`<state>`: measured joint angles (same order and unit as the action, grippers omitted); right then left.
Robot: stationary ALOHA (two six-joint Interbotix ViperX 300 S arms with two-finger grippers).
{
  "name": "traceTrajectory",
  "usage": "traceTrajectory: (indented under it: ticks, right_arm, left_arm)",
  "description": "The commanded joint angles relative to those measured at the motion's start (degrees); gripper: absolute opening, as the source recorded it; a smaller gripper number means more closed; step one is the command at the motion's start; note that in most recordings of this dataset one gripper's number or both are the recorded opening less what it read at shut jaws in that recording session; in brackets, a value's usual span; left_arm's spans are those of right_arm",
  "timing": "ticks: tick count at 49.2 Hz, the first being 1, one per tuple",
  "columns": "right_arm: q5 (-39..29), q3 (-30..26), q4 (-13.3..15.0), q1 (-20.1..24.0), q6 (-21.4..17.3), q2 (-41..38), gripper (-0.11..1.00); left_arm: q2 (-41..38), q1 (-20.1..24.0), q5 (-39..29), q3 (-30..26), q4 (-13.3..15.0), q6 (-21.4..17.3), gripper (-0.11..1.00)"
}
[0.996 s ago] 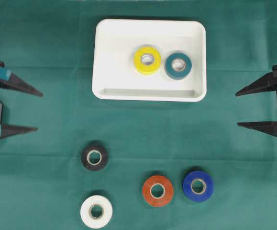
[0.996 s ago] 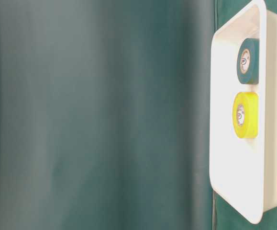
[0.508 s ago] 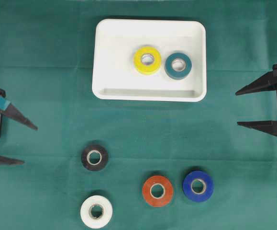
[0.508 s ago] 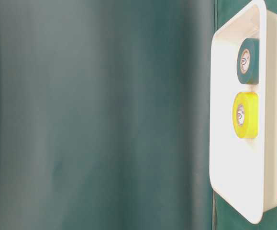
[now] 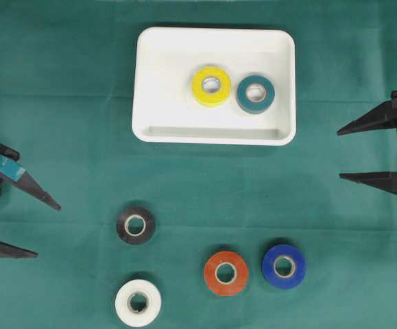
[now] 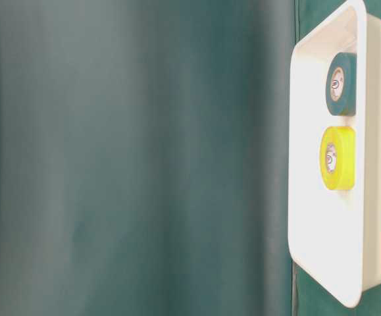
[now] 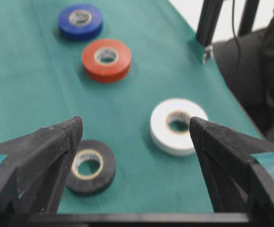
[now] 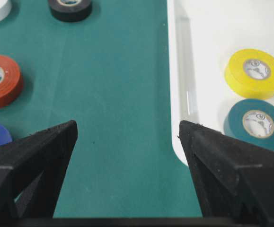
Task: Pick up the tape from a random location and place it into the white case.
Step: 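Move the open left gripper over the white tape roll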
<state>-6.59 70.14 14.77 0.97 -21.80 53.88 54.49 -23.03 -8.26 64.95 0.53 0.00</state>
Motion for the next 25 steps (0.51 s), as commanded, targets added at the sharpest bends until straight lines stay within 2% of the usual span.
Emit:
traceTrajectory:
  ticks: [1,13,25]
  right_arm:
    - [0.4,-1.5,-0.3,-0.1,-0.1,-0.4,0.87]
    - [0.4,-1.6,-0.3,-0.1,-0.1,-0.6,0.87]
    - [0.3,-1.6,-0.3,-0.1,-0.1,-0.6,0.87]
  left_arm:
    - [-1.8,-0.2,3.2,-0.7,0.1,0.0,0.94]
    - [-9.2,-1.9,10.4,-3.2,0.0,-0.4,0.94]
    - [-19.7,-3.3,11.3,-10.2,-0.1,-0.5,0.94]
